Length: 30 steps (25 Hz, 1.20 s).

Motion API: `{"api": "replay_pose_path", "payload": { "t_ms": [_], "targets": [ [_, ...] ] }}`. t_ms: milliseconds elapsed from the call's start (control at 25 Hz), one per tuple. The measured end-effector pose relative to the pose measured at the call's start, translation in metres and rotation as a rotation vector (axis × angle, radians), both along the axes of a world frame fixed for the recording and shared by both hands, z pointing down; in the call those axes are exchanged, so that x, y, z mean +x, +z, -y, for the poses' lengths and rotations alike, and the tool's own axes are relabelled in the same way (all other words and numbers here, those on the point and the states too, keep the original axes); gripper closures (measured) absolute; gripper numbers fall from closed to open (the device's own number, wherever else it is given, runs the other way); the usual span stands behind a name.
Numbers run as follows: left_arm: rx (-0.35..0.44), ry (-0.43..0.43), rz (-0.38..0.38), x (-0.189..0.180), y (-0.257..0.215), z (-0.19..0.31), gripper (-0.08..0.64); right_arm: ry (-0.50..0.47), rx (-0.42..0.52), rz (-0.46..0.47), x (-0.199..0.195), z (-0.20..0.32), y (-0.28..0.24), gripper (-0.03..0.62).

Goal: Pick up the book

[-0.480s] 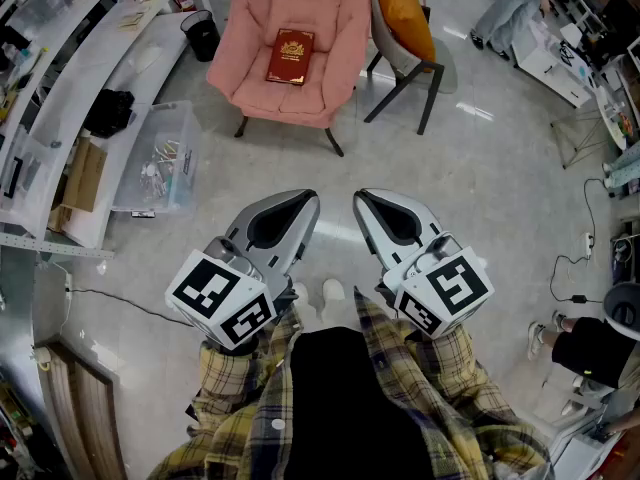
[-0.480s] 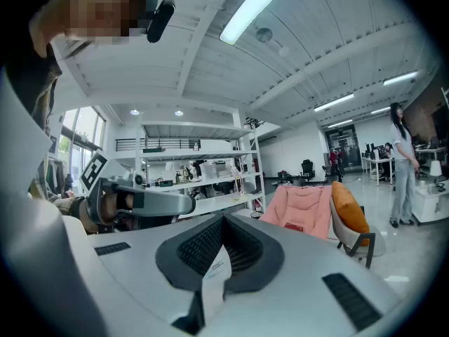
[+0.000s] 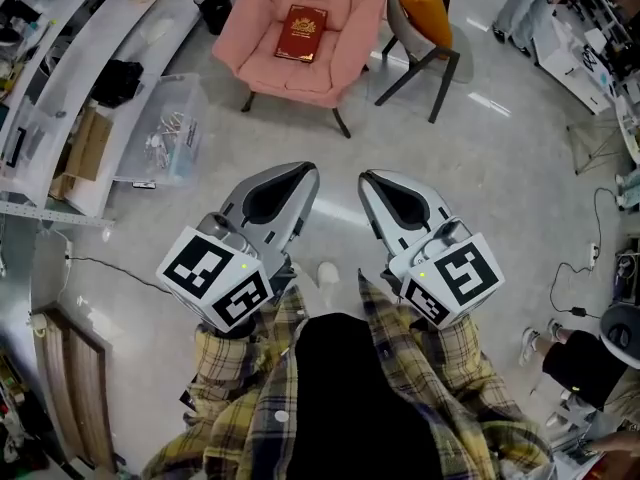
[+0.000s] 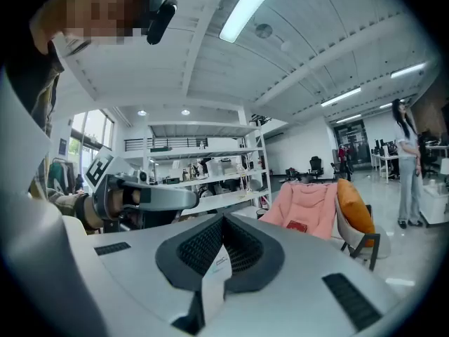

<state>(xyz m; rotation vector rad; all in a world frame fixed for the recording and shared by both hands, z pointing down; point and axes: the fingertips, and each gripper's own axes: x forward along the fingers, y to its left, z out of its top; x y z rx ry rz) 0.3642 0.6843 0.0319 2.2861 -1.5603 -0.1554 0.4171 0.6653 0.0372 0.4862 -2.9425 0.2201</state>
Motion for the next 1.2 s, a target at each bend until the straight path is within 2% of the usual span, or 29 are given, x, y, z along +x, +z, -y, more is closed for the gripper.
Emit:
{"api": "replay_pose_path", "payload": {
  "t_ms": [320,600,840,1200],
  "targets": [
    [-0.013,-0.041,0.005,-0.005,0.008,0.011,0.555,-0.034,-0.033,-0.003,-0.002,0.012,0.012,0.577],
    [-0.015,-0.027,0.028,-0.038,0.017,0.036,0.557,-0.043,-0.036,-0.003,-0.04,0.038,0.022,0.577],
    [-0.012,-0.006,0.022,-0.093,0.017,0.068,0.557,-0.035,-0.032,-0.011,-0.099,0.066,0.021,0.577],
    [-0.014,0.026,0.037,-0.204,0.012,0.109,0.555,0.0,-0.038,-0.018,-0.209,0.107,0.023,0.577]
  ]
}}
